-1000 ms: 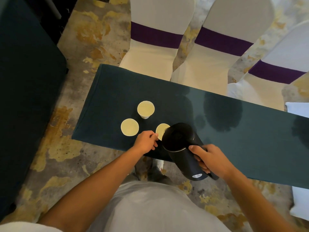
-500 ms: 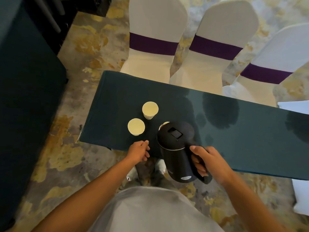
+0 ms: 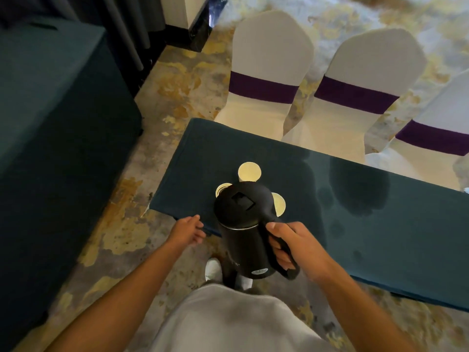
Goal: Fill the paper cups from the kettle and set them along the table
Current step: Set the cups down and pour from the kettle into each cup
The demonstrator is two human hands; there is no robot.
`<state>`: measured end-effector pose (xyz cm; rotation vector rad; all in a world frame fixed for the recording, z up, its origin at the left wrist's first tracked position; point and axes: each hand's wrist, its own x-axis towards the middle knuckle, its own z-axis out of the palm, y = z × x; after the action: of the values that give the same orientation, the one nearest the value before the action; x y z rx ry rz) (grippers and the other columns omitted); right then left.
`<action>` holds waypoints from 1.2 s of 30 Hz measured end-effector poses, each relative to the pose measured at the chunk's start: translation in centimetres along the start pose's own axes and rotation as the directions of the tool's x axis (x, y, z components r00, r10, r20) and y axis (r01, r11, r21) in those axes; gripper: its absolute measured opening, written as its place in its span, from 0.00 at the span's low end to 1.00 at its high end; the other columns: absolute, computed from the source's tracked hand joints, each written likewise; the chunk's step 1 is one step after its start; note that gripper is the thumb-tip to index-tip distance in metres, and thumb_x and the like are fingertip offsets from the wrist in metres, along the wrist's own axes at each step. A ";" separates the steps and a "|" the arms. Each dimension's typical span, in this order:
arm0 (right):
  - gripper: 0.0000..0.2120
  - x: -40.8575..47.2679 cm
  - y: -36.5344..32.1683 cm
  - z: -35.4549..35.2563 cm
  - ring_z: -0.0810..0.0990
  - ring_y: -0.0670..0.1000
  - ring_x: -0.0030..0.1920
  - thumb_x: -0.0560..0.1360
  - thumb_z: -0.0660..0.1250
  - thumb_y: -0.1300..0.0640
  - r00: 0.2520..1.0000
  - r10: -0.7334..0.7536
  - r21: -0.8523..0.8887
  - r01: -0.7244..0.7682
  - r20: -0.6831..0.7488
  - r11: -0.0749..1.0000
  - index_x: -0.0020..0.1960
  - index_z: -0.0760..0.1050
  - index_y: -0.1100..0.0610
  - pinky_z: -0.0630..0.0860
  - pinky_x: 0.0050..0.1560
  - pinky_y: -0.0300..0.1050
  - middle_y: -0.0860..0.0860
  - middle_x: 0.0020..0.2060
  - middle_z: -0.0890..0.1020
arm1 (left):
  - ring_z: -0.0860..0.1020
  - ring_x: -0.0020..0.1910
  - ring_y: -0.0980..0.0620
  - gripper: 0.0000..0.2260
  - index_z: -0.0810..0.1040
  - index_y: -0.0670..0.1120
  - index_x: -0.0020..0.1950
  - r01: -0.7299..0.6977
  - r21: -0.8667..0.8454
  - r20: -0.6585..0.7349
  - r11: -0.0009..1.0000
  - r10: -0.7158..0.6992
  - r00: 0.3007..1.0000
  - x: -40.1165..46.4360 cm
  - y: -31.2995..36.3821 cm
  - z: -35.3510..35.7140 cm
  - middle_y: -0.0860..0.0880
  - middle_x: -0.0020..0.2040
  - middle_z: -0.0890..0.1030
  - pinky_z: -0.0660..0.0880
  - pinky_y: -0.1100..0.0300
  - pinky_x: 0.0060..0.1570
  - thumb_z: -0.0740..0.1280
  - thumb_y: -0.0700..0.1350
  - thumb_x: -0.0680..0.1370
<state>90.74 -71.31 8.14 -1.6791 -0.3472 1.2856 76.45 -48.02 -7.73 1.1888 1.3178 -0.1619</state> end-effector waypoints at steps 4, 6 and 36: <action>0.22 1.2 -0.6 1.1 0.64 0.52 0.22 0.70 0.67 0.39 0.998 0.002 -0.007 -0.001 0.069 1.000 0.28 0.67 0.53 0.64 0.27 0.44 0.54 0.23 0.67 | 0.74 0.24 0.49 0.15 0.73 0.42 0.41 -0.065 -0.012 -0.076 0.998 0.064 0.995 -1.1 0.7 -2.1 0.43 0.30 0.78 0.66 0.61 0.26 0.58 0.45 0.85; 0.22 1.6 -0.8 1.8 0.63 0.53 0.23 0.69 0.68 0.38 0.997 0.013 0.014 -0.014 0.076 1.000 0.28 0.68 0.53 0.63 0.28 0.46 0.54 0.23 0.67 | 0.73 0.28 0.47 0.14 0.73 0.41 0.41 -0.105 -0.041 -0.108 0.994 0.100 0.989 -1.6 0.9 -3.1 0.41 0.33 0.77 0.67 0.61 0.26 0.58 0.43 0.85; 0.15 17.5 -7.1 15.3 0.76 0.54 0.32 0.75 0.63 0.48 0.998 -0.018 0.359 0.040 -0.066 0.932 0.36 0.77 0.57 0.73 0.50 0.54 0.56 0.29 0.78 | 0.75 0.30 0.49 0.13 0.77 0.44 0.44 -0.277 0.147 0.114 0.950 0.262 0.958 10.8 13.1 -14.6 0.45 0.37 0.80 0.69 0.57 0.31 0.59 0.45 0.84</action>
<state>86.78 -47.74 3.78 -1.3913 -0.0892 1.1902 79.48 -25.92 -5.95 1.4700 1.0629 -0.1259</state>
